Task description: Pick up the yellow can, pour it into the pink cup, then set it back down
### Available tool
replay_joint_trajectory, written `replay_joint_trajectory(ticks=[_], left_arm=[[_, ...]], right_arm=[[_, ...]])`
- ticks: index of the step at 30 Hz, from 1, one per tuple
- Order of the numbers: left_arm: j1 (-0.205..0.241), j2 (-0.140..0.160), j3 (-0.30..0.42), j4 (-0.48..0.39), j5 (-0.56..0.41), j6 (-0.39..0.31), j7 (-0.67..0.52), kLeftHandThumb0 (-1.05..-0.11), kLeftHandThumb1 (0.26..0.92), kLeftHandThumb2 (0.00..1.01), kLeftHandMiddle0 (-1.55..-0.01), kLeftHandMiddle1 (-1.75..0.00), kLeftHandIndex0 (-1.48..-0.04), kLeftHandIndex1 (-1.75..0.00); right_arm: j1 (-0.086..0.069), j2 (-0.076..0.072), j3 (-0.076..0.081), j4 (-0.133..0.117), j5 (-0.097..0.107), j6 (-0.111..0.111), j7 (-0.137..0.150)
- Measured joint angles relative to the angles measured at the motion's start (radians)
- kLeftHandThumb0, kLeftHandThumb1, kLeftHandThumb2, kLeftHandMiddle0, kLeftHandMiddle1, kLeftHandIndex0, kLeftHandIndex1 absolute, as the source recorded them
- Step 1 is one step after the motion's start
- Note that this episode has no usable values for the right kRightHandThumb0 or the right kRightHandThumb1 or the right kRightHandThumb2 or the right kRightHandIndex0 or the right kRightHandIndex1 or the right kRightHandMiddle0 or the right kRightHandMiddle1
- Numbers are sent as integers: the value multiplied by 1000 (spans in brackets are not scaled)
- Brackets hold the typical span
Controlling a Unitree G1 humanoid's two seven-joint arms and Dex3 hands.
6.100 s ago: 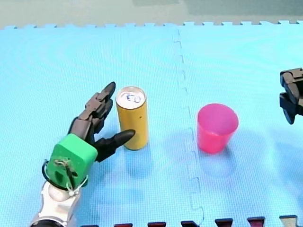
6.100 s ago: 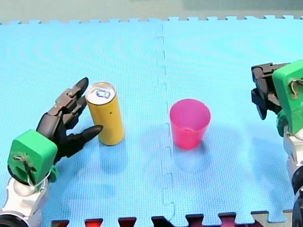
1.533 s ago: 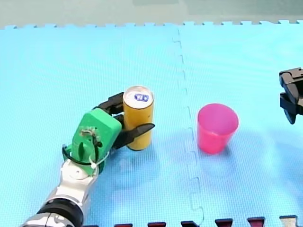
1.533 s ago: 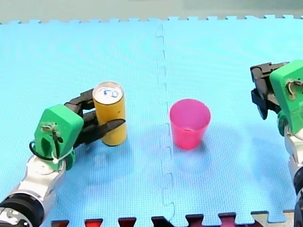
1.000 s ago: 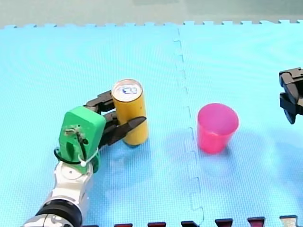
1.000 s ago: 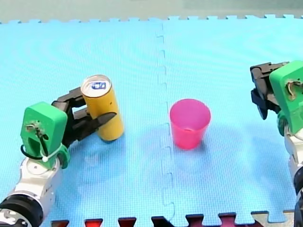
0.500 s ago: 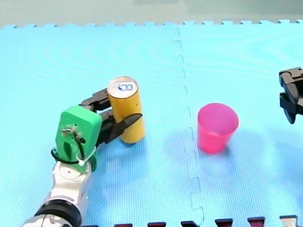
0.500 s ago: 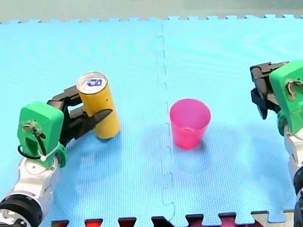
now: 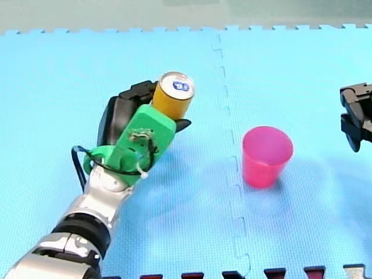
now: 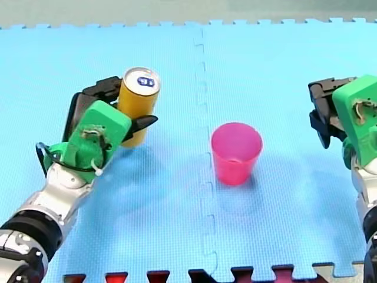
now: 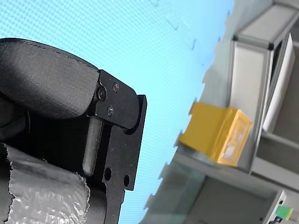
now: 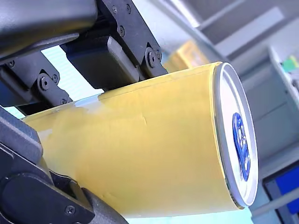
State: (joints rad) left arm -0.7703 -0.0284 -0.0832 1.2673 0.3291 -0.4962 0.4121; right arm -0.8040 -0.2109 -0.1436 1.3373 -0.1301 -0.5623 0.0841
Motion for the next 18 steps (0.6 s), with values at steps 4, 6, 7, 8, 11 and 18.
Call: replay_joint_trajectory(ticks=[4,6,7,8,11,18], left_arm=[[-22,-17,-26,0,17,18,11,-405,763,3,-1329,-1,-1151,0],[-29,-27,-34,0,19,26,12,-409,765,3,-1328,-1,-1154,-2],[-33,-31,-37,0,19,29,12,-409,765,3,-1328,-1,-1160,-5],[-38,-36,-40,1,19,35,12,-409,766,3,-1328,-1,-1166,-7],[-48,-45,-46,4,18,43,12,-407,767,2,-1329,-1,-1172,-8],[-63,-55,-56,9,19,56,13,-403,766,0,-1335,-3,-1192,-11]], right_arm=[[0,4,-1,0,2,-3,5],[1,6,-3,0,5,-4,5],[1,8,-4,0,5,-5,6],[1,9,-4,0,6,-5,6],[2,10,-7,0,9,-6,9],[4,12,-18,0,20,-8,28]])
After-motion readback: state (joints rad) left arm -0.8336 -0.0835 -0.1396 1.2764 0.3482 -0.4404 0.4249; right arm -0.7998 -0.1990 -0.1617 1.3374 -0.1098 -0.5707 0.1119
